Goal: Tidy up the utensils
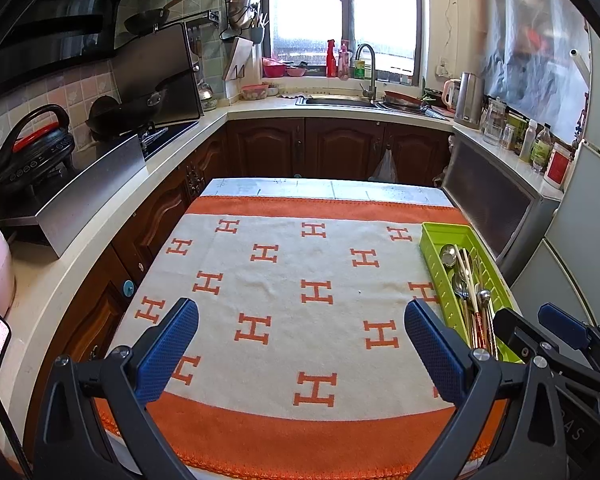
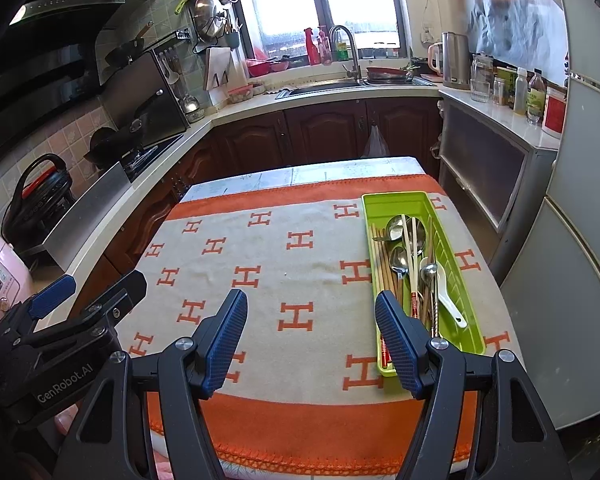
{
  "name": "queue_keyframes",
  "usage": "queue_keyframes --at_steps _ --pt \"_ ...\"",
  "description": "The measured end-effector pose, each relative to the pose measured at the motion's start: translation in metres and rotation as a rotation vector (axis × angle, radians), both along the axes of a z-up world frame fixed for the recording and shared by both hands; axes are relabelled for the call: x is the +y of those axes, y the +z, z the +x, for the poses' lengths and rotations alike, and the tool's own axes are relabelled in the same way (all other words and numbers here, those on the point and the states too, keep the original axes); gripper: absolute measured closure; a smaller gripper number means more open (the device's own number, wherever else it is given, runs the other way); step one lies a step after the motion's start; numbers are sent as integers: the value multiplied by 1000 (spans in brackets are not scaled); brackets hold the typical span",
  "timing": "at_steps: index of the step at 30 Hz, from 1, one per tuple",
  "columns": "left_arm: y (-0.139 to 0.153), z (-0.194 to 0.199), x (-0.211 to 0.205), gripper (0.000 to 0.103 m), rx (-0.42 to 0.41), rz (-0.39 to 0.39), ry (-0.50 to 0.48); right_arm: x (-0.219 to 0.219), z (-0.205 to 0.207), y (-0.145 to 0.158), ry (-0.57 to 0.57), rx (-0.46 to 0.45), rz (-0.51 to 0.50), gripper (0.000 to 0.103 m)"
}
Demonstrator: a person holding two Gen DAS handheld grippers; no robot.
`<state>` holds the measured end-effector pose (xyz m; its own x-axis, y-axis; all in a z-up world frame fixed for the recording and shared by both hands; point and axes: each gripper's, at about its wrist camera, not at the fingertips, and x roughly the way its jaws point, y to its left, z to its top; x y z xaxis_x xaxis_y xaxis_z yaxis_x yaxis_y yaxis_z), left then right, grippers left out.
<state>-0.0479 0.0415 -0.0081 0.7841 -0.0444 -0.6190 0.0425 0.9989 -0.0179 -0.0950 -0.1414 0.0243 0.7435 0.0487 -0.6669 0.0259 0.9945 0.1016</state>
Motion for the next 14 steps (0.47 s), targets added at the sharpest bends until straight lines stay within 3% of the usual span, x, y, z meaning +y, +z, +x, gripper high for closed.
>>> queue_keyframes --at_steps 14 --pt "-1 5 7 1 8 8 2 3 4 -8 -2 12 11 35"
